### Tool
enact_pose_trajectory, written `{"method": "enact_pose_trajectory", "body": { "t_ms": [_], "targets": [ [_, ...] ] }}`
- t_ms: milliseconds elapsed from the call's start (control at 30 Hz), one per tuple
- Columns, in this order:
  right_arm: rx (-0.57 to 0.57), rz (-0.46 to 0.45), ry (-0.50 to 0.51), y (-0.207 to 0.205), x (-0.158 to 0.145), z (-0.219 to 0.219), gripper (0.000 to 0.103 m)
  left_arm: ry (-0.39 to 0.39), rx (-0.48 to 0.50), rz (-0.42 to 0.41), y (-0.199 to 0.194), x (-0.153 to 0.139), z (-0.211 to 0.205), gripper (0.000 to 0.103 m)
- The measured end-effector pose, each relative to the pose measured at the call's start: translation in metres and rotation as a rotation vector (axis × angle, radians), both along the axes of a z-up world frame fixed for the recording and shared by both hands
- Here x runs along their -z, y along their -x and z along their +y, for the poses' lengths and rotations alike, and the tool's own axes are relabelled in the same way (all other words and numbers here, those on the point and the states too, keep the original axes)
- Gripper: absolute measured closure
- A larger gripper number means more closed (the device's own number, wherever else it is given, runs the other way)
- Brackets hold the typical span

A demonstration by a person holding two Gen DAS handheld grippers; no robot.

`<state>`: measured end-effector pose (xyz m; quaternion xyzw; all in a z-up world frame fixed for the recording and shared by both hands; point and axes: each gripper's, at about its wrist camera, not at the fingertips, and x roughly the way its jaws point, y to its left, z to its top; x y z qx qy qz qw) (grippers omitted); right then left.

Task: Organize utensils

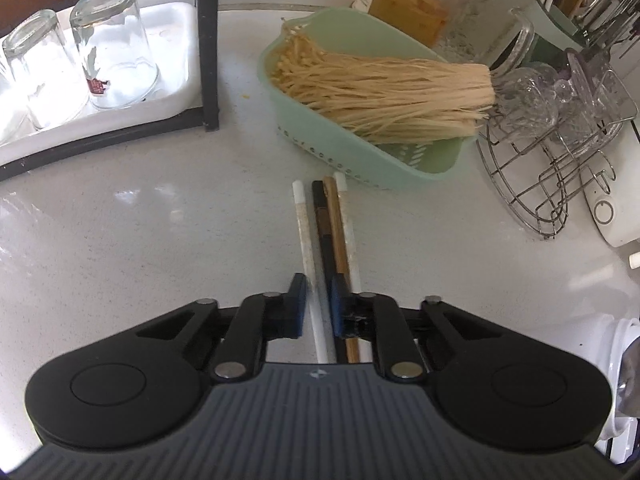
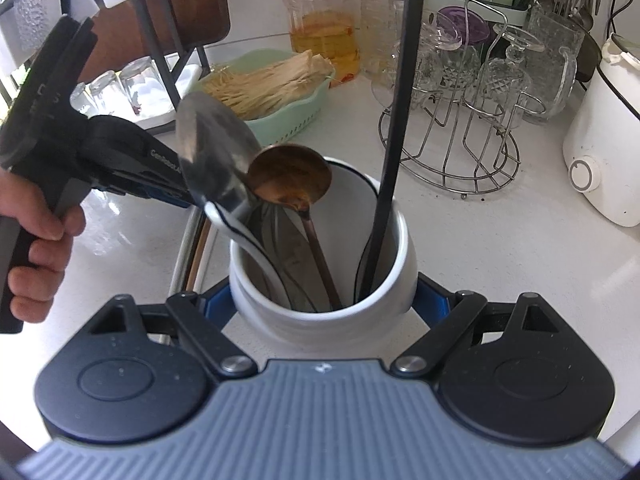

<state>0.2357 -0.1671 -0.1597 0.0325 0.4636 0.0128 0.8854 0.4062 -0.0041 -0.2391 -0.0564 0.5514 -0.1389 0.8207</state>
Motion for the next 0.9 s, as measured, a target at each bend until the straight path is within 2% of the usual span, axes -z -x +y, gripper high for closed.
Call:
{"method": "enact_pose_trajectory", "body": {
  "t_ms": [133,533,900],
  "targets": [
    [0.007,0.004,0.001,-0.001,0.001,0.0,0.012,-0.008,-0.001,-0.003,0.002,-0.003,-0.002,0.1],
    [-0.002,0.012,0.013,-0.003,0.002,0.001,0.012,0.014,-0.041,0.011,0.012,-0.008,0.012,0.103],
    [-0.023,0.014,0.036,-0.003,0.003,0.004,0.011,0.028,-0.047,0.031,0.039,-0.011,0.018,0.103]
  ]
}}
